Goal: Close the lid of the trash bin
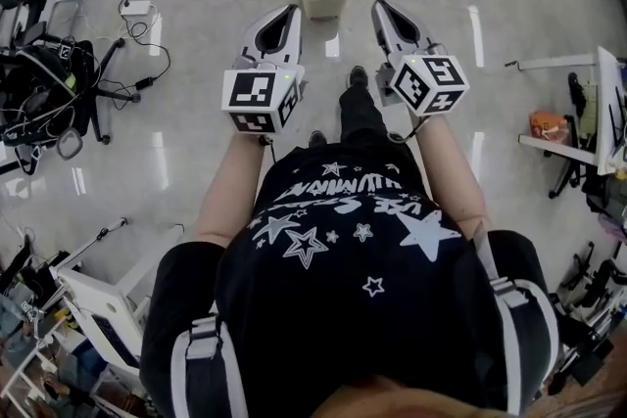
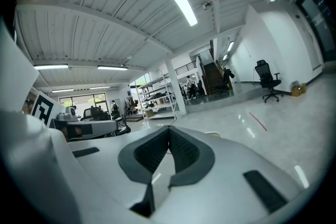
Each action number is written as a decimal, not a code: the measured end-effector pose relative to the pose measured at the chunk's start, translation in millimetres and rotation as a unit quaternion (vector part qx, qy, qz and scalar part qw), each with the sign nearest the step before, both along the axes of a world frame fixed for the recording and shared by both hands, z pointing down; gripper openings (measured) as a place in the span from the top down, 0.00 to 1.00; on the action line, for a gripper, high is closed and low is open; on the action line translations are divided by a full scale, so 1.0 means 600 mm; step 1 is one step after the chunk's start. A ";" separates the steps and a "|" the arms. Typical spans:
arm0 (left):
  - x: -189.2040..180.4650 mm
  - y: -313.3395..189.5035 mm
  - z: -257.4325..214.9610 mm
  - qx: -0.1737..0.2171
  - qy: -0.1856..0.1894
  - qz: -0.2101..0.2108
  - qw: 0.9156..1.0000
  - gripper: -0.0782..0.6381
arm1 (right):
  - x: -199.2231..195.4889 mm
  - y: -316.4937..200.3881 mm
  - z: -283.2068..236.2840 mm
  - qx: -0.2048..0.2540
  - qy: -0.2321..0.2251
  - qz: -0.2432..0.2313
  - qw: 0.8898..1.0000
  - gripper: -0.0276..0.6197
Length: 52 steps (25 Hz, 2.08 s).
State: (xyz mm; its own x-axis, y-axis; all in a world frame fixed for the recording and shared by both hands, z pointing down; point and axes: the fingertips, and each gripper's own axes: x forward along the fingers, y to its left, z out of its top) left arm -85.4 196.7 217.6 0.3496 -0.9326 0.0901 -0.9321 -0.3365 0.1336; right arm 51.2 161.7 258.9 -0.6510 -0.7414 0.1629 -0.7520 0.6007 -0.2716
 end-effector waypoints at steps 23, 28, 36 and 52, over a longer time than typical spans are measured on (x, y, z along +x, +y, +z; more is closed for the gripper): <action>0.082 -0.350 0.032 -0.034 -0.029 -0.054 0.998 0.87 | 0.087 -0.389 0.026 -0.031 -0.026 -0.040 0.998 0.95; 0.095 -0.400 0.054 -0.046 -0.036 -0.069 0.996 0.88 | 0.101 -0.447 0.044 -0.040 -0.027 -0.053 0.997 0.95; 0.098 -0.439 0.063 -0.053 -0.038 -0.071 0.995 0.87 | 0.096 -0.493 0.068 -0.060 -0.022 -0.057 0.996 0.95; -0.028 -0.614 0.137 -0.089 -0.020 -0.033 0.995 0.88 | 0.021 -0.603 0.143 -0.112 0.008 0.016 0.994 0.95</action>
State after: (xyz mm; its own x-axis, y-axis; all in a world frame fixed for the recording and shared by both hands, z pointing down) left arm -102.3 -171.9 299.8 0.2805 -0.9217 0.2680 -0.9573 -0.2481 0.1487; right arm 63.9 -200.3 344.4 -0.6241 -0.7051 0.3367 -0.7748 0.5029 -0.3830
